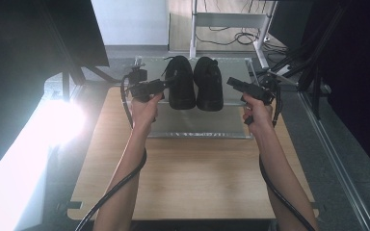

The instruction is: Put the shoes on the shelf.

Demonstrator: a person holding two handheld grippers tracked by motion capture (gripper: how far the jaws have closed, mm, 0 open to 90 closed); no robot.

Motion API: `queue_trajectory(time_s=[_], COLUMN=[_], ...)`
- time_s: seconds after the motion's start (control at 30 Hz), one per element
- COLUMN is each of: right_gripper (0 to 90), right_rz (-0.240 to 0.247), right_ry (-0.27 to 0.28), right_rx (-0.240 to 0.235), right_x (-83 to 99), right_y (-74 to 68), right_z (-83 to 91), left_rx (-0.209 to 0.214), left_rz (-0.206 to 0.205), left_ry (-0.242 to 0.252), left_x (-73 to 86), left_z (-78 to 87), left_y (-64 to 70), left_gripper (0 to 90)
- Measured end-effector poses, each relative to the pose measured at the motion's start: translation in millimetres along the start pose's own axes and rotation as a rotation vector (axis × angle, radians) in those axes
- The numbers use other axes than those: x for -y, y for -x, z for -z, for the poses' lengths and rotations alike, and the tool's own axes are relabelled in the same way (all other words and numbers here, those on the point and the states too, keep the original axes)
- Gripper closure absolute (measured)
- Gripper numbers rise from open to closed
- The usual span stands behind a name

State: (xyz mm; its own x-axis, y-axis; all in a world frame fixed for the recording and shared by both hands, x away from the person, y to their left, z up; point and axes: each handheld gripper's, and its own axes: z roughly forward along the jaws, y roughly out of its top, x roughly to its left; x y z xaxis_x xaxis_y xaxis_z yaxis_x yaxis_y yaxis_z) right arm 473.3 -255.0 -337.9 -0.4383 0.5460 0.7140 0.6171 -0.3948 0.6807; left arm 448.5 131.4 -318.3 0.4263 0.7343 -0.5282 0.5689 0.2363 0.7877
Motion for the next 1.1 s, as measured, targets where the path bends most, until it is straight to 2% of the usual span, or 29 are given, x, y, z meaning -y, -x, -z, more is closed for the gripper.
queue_trajectory(time_s=[0.17,0.27,0.37,0.6,0.83,1.1], right_gripper=[31.1,30.1,29.2,27.5,21.3,15.4], right_rz=[0.047,0.081,0.113,0.183,0.282,0.356], right_ry=[-0.013,-0.026,-0.044,-0.085,-0.123,-0.168], right_rx=[-0.003,-0.007,-0.023,-0.042,-0.016,0.002], right_x=[7.8,13.9,19.9,34.9,49.6,67.6], right_y=[1.5,1.0,-1.8,-8.7,-12.7,-12.3], right_z=[10.1,16.0,21.0,30.4,41.8,53.4], left_rx=[0.009,0.02,0.037,0.047,0.044,0.056], left_rz=[-0.043,-0.036,-0.045,-0.1,-0.177,-0.199], left_ry=[0.01,0.022,0.031,0.043,0.014,-0.024], left_x=[12.8,20.0,26.8,43.6,64.2,89.6], left_z=[8.9,14.5,20.7,37.8,50.9,56.2], left_y=[-1.2,-1.8,-1.4,3.5,8.0,4.9], left_gripper=[14.2,13.7,13.4,8.1,3.1,0.0])
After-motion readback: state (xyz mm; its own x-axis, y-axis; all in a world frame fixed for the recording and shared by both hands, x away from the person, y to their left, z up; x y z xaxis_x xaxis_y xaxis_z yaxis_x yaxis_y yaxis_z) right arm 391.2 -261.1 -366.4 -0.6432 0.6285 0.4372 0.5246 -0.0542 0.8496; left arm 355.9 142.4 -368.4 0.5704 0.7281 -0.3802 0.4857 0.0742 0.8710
